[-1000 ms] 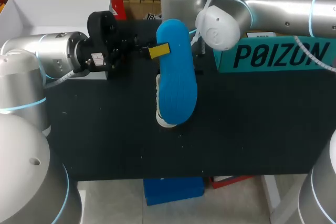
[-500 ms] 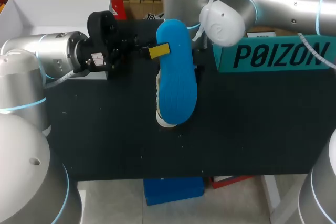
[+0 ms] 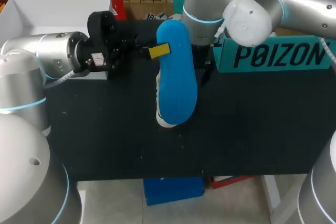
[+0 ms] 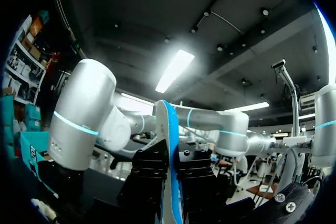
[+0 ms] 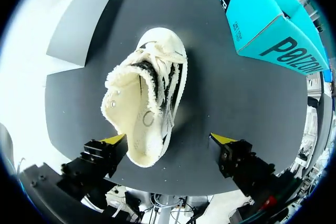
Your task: Take the shoe out of the shoebox, open the shoe tongue, remove and reinsert the insole, then place the shoe into the shoebox
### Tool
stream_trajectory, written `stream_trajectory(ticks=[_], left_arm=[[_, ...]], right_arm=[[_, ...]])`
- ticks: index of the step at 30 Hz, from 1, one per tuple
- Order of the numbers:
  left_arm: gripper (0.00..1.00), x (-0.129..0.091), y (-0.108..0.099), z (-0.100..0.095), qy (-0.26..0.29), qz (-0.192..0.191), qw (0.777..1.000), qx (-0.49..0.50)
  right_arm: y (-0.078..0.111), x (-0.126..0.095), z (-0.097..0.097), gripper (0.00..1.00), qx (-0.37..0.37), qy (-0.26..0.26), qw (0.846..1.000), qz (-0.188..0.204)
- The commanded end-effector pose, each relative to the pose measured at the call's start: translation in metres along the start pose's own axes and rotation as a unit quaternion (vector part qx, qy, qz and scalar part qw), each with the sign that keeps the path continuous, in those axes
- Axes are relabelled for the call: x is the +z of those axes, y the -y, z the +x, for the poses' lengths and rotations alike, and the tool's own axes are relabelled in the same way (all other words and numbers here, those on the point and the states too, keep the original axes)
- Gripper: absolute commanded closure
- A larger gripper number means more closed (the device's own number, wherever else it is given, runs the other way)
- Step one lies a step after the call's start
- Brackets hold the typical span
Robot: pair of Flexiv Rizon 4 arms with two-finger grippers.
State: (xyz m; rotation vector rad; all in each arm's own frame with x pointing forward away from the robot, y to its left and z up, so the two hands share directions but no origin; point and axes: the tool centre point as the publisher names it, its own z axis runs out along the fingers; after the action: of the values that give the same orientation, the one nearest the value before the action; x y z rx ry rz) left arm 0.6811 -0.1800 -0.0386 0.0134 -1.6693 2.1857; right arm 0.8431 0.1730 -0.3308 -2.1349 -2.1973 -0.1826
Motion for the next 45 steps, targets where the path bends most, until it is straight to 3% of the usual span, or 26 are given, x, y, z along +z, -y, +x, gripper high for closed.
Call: stream_trajectory(ticks=[1,6,14,32,35,36,45], left_arm=[[1.0,0.001,-0.001,0.0,0.001,0.001,1.0,0.001],[1.0,0.001,-0.001,0.0,0.001,0.001,1.0,0.001],[1.0,0.001,-0.001,0.0,0.001,0.001,1.0,0.001],[1.0,0.001,-0.001,0.0,0.001,0.001,1.0,0.001],[1.0,0.001,-0.001,0.0,0.001,0.001,1.0,0.001],[1.0,0.001,-0.001,0.0,0.001,0.001,1.0,0.001],[1.0,0.001,-0.001,0.0,0.001,0.001,1.0,0.001]], right_arm=[[0.012,-0.018,-0.018,0.0,0.001,-0.04,0.999,-0.011],[0.019,-0.031,-0.029,0.0,0.004,-0.073,0.997,-0.01],[0.024,-0.05,-0.041,0.0,0.001,-0.168,0.986,-0.004],[0.02,-0.072,-0.042,0.0,0.003,-0.267,0.963,-0.027],[0.019,-0.075,-0.039,0.0,-0.008,-0.269,0.963,-0.035],[0.019,-0.076,-0.038,0.0,-0.007,-0.244,0.969,-0.039],[0.019,-0.076,-0.038,0.0,-0.007,-0.244,0.969,-0.039]])
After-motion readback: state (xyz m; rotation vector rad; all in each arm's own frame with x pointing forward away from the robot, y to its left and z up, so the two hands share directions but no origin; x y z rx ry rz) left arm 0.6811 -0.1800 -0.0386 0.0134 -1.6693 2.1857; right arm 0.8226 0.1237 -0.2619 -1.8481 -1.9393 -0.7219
